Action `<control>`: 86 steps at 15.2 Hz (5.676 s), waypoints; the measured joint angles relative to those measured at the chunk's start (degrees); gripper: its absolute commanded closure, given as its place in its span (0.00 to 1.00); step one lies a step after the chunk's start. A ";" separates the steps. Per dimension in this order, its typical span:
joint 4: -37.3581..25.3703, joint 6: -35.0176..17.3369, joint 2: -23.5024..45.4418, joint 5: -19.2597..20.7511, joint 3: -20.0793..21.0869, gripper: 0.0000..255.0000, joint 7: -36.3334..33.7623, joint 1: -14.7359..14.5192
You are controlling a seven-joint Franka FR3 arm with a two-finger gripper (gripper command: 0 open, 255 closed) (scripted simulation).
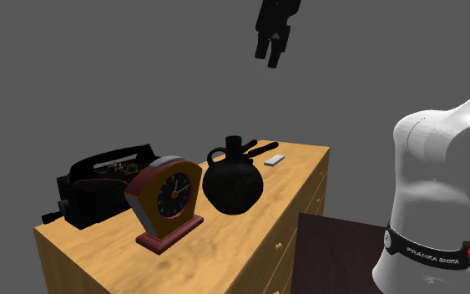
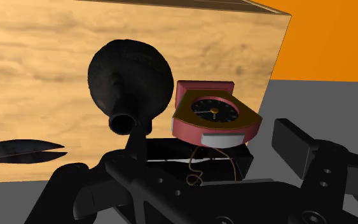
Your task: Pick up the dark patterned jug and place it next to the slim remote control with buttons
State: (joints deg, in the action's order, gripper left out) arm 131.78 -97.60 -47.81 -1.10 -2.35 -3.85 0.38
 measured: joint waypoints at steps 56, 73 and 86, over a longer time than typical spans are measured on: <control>-3.15 -16.75 33.03 6.04 -8.38 1.00 12.46 1.84; -15.00 -3.50 31.62 5.82 -7.92 1.00 12.90 1.67; -26.21 6.46 32.87 5.45 -7.69 1.00 13.36 1.47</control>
State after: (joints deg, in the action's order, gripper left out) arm 105.58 -91.14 -14.94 4.35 -10.03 9.51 1.85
